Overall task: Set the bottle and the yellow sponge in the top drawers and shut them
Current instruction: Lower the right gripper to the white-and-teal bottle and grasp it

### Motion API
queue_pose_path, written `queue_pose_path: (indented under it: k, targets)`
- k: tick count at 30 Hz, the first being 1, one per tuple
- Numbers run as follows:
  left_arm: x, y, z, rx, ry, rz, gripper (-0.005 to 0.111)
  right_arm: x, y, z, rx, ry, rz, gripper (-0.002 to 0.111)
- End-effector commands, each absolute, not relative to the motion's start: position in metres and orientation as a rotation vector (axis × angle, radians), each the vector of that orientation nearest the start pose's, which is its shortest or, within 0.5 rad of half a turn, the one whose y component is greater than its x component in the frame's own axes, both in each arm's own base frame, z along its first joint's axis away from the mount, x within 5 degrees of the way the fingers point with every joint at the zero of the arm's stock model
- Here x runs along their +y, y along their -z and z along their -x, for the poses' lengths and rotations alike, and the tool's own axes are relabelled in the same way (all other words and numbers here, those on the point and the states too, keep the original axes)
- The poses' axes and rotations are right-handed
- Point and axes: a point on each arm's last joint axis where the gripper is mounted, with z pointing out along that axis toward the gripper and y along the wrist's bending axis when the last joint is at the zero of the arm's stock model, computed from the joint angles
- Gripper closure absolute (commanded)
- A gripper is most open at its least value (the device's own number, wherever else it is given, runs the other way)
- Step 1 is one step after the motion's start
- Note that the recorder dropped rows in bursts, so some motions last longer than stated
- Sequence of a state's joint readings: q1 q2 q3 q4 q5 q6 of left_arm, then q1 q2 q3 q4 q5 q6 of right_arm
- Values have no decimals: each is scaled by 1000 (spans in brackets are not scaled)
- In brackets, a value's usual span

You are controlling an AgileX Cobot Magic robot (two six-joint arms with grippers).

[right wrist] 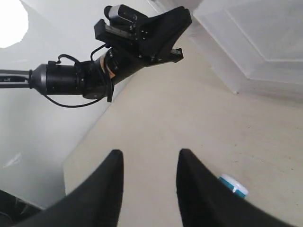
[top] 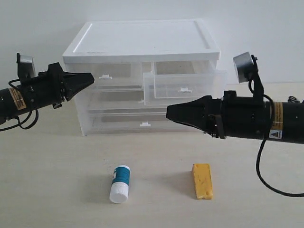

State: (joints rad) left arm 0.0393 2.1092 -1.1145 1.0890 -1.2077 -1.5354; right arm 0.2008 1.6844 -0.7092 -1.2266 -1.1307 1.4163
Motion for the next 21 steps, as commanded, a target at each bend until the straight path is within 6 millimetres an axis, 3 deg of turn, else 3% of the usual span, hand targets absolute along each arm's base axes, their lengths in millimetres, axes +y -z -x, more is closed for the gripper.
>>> queue_pose_path:
  k: [1, 5, 8, 10, 14, 21]
  targets:
    - [-60, -160, -406, 1776, 1439, 36, 103, 137, -220, -255, 1926, -1296, 652, 74]
    - [-60, -159, -405, 1781, 1440, 31, 103, 167, -208, -242, 2026, -1176, 766, 51]
    - [-60, -159, -405, 1783, 1446, 38, 103, 199, -193, -230, 2156, -846, 829, 50]
    - [-60, -159, -405, 1783, 1446, 38, 103, 220, -195, -223, 2171, -721, 846, 50]
    - [-60, -159, -405, 1783, 1446, 38, 103, 257, -196, -214, 2186, -632, 846, 50]
    - [-60, -159, -405, 1787, 1446, 31, 103, 295, -171, -229, 2226, -558, 854, 50]
